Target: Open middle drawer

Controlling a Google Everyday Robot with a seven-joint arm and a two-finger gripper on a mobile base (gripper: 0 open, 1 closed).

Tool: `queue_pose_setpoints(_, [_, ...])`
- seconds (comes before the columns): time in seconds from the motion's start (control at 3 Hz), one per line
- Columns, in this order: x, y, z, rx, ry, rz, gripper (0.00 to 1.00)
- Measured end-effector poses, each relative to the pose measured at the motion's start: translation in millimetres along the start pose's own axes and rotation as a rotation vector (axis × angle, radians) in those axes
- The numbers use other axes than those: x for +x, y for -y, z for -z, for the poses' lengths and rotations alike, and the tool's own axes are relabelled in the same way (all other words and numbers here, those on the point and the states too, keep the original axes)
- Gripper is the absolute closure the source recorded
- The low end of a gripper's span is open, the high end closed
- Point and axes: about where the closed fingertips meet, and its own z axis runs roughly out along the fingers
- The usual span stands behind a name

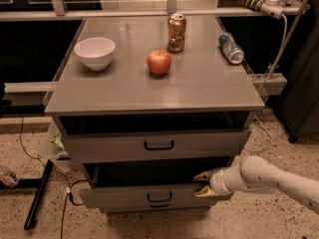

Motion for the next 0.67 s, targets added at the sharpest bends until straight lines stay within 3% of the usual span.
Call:
queue_pose_setpoints(0.33, [-1.6, 0.3, 0.8, 0.0, 0.0, 0.0, 0.84])
queue_pose_setpoints(0.67, [-1.6, 0.3, 0.8, 0.0, 0.0, 0.0, 0.6])
